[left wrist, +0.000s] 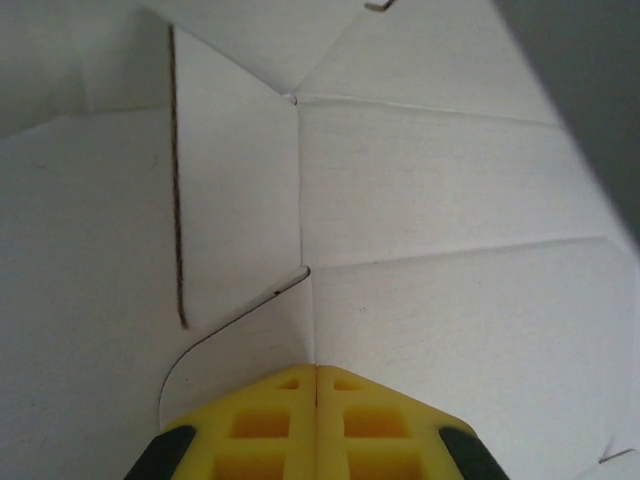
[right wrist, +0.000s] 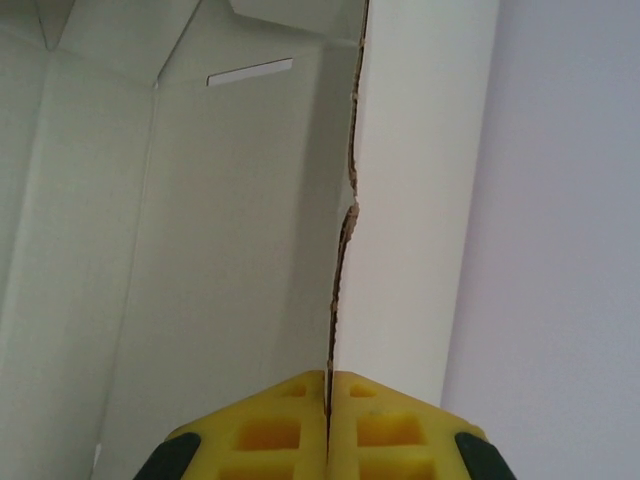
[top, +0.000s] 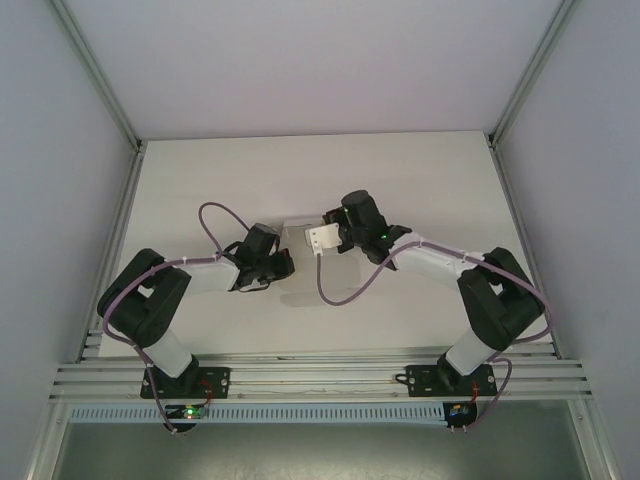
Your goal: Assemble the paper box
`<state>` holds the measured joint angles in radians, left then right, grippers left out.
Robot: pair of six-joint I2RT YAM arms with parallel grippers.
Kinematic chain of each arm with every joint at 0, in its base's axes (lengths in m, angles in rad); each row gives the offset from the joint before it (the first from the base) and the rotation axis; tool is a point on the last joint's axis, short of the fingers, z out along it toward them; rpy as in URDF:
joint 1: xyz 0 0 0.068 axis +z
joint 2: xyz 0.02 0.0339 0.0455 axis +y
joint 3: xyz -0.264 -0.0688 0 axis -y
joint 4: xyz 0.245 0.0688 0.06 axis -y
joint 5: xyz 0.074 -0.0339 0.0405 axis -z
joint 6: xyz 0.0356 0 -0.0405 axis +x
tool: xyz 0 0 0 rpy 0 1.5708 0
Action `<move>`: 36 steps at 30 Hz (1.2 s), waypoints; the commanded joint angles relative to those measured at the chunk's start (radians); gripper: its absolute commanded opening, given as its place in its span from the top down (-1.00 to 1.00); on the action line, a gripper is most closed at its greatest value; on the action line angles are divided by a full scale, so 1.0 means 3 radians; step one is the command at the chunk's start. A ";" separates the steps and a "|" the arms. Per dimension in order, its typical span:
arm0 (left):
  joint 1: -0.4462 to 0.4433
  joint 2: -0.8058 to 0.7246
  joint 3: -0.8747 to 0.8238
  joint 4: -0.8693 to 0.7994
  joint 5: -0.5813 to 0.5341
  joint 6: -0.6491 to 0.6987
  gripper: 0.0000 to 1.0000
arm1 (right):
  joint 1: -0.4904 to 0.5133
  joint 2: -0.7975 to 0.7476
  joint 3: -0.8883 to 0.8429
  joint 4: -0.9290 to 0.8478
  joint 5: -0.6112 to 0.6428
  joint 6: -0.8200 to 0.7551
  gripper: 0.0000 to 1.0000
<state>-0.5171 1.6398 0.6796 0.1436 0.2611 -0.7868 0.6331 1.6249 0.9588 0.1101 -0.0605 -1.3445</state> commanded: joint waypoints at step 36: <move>0.0396 -0.1635 0.0434 -0.1912 -0.1604 0.0369 -1.00 | 0.0158 0.0363 -0.1093 0.2811 0.0871 -0.1040 1.00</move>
<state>-0.4568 1.1732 0.7849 -0.3115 -0.1043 -0.6853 0.6704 1.7290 0.6495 0.8974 0.1856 -1.6279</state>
